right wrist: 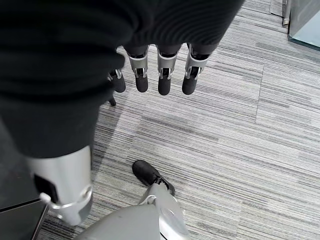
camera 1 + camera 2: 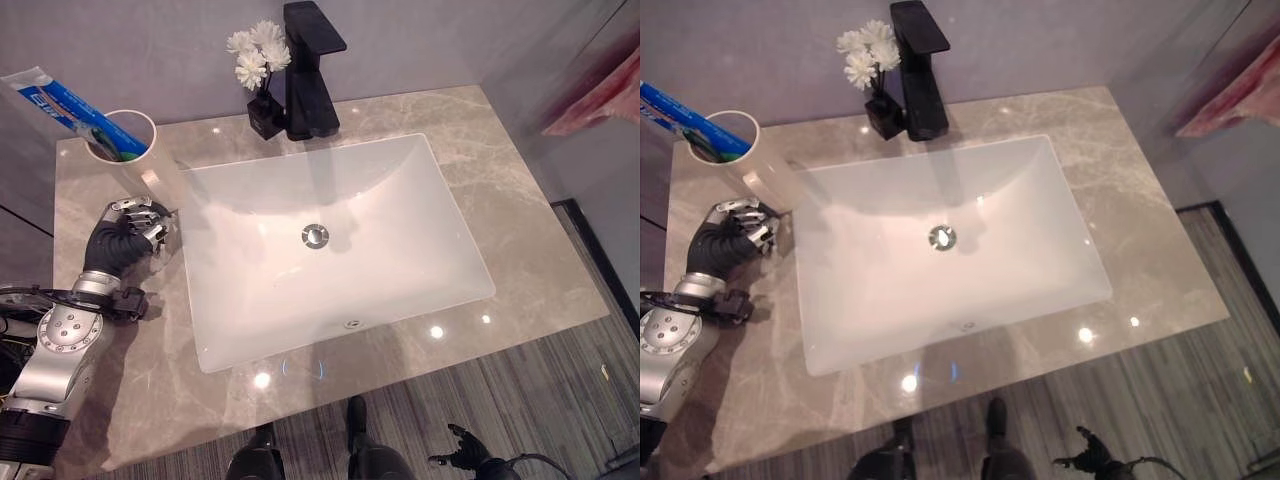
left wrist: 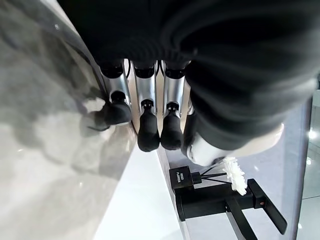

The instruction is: Put brush and paste in cup on sink, flatten towel.

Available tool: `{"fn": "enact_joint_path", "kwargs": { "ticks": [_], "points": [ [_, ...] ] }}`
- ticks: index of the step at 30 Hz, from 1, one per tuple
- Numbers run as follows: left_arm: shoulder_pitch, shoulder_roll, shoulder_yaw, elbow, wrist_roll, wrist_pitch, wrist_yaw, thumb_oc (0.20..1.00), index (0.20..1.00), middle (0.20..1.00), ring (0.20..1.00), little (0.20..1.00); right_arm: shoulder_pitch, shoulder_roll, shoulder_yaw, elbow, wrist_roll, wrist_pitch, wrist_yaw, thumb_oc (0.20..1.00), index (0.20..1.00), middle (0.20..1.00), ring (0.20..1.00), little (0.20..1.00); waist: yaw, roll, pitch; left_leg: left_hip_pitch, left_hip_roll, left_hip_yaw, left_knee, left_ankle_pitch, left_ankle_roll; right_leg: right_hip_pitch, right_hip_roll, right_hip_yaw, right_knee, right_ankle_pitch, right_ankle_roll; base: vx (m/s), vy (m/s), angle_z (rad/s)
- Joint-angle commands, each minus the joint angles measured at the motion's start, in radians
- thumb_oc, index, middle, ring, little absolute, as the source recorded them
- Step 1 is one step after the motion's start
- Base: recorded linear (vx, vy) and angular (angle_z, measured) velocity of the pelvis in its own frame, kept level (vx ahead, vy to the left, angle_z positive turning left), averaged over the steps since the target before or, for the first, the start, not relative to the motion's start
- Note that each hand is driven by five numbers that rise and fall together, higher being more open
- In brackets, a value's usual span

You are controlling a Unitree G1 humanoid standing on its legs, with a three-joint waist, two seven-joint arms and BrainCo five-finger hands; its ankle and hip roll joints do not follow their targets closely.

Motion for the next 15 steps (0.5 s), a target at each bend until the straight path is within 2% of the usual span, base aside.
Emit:
{"fn": "enact_joint_path", "kwargs": {
  "ticks": [1, 15],
  "points": [
    [-0.065, -0.016, -0.013, 0.053, 0.017, -0.025, 0.02, 0.2, 0.2, 0.2, 0.2, 0.2, -0.043, -0.012, 0.028, -0.004, 0.034, -0.001, 0.001, 1.0, 1.0, 1.0, 1.0, 1.0, 0.004, -0.005, 0.025, 0.024, -0.011, -0.003, 0.015, -0.001, 0.018, 0.014, -0.05, -0.018, 0.055, 0.165, 0.051, 0.0, 0.0, 0.0],
    [-0.136, -0.037, -0.023, 0.107, 0.034, -0.028, 0.057, 0.2, 0.2, 0.2, 0.2, 0.2, -0.033, -0.013, 0.026, -0.009, 0.041, -0.003, 0.004, 1.0, 1.0, 1.0, 1.0, 1.0, -0.009, -0.012, 0.023, 0.025, -0.006, 0.012, 0.015, -0.005, 0.016, 0.008, -0.043, -0.002, 0.047, 0.18, 0.053, 0.01, -0.004, -0.04]
  ]
}}
